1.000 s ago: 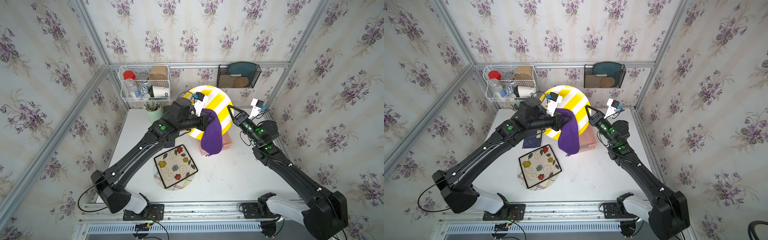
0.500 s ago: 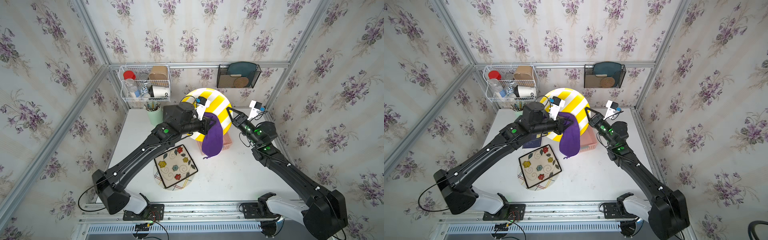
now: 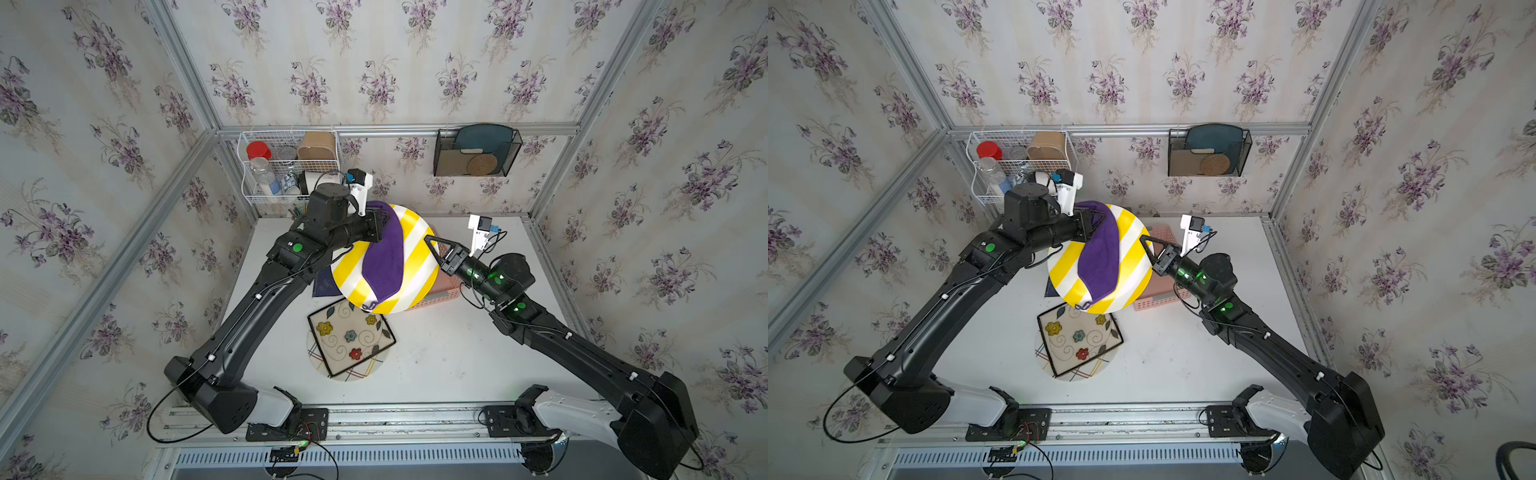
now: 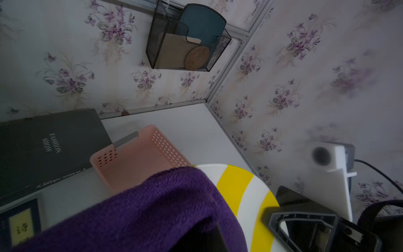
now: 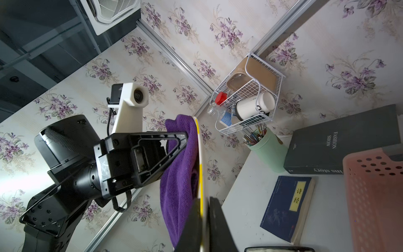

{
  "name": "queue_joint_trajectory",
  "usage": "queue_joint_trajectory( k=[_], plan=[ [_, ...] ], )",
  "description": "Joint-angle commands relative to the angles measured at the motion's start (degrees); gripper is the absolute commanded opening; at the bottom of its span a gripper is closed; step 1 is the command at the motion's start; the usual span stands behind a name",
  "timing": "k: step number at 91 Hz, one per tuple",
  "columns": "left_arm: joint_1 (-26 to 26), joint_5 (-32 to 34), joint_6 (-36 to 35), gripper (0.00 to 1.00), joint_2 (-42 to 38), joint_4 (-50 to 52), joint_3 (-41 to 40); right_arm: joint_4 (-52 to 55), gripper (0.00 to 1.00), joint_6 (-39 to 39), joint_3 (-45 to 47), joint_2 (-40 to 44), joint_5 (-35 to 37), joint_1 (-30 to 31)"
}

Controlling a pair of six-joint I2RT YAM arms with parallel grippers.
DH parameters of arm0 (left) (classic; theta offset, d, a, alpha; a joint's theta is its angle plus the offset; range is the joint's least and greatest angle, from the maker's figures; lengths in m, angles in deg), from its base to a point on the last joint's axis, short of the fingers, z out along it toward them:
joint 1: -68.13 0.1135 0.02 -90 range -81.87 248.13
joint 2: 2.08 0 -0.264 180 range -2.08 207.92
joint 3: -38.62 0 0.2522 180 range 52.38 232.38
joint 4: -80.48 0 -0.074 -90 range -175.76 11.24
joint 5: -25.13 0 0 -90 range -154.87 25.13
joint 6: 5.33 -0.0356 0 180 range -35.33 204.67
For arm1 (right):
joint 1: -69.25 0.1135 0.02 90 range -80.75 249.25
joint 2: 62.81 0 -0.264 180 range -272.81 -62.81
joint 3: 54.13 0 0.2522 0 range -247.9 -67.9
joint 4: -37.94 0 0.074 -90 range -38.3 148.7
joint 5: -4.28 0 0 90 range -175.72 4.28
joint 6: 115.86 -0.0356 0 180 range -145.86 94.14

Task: Wipe the wet plate dry
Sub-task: Wipe the plate with towel.

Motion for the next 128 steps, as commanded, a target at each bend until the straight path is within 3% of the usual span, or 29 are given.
queue_joint_trajectory(
  k=[1,8,15,20,30,38,56,68,87,99,104,111,120,128],
  plan=[
    [0.07,-6.81,3.02,0.0,-0.13,-4.05,-1.75,-11.44,0.0,-1.62,-1.94,1.73,-3.9,-4.01],
    [1.18,-1.76,3.92,0.0,-2.54,-4.78,-4.29,-13.36,0.0,-5.63,-0.71,2.08,-4.65,-8.72],
    [2.96,-0.23,4.74,0.0,-5.0,-4.65,-6.08,-13.14,0.0,-6.74,0.22,2.22,-5.44,-9.55],
    [3.21,-1.56,4.31,0.0,-5.54,-4.61,-6.48,-12.82,0.0,-6.34,0.52,1.99,-6.38,-8.62],
    [2.15,-12.16,5.22,0.0,-3.97,-7.68,-6.7,-12.99,0.0,-4.24,0.76,0.74,-5.98,-2.36],
    [-0.82,-13.24,5.09,0.0,0.54,-8.87,-5.3,-15.69,0.0,-4.82,0.59,-1.38,-6.12,0.33],
    [-3.98,-7.75,3.36,0.0,3.17,-4.61,-2.01,-14.91,0.0,-4.14,-1.66,-1.4,-3.55,-0.54],
    [-4.15,-8.03,1.76,0.0,1.31,-2.53,-5.6,-16.56,0.0,-8.35,-2.09,-0.98,-4.25,-7.13],
    [-2.99,6.47,0.37,0.0,-6.74,4.05,-13.48,-21.13,0.0,-14.91,-0.74,-0.35,-6.94,-14.68],
    [1.0,9.26,2.29,0.0,-10.47,5.41,-13.89,-19.26,0.0,-14.11,-0.19,0.51,-7.12,-15.95],
    [4.33,6.89,5.71,0.0,-11.99,4.95,-13.88,-18.2,0.0,-14.62,0.37,1.16,-6.82,-17.22],
    [10.24,-2.73,13.23,0.0,-14.69,-0.4,-15.85,-19.0,0.0,-18.08,1.73,2.26,-7.04,-20.02],
    [15.61,-17.3,28.38,0.0,-16.82,-20.46,-21.8,-22.87,0.0,-22.12,3.28,2.71,-8.87,-23.48],
    [16.27,-26.19,42.24,0.0,-14.87,-41.36,-25.27,-28.2,0.0,-25.44,3.86,1.75,-10.78,-24.06]
  ],
)
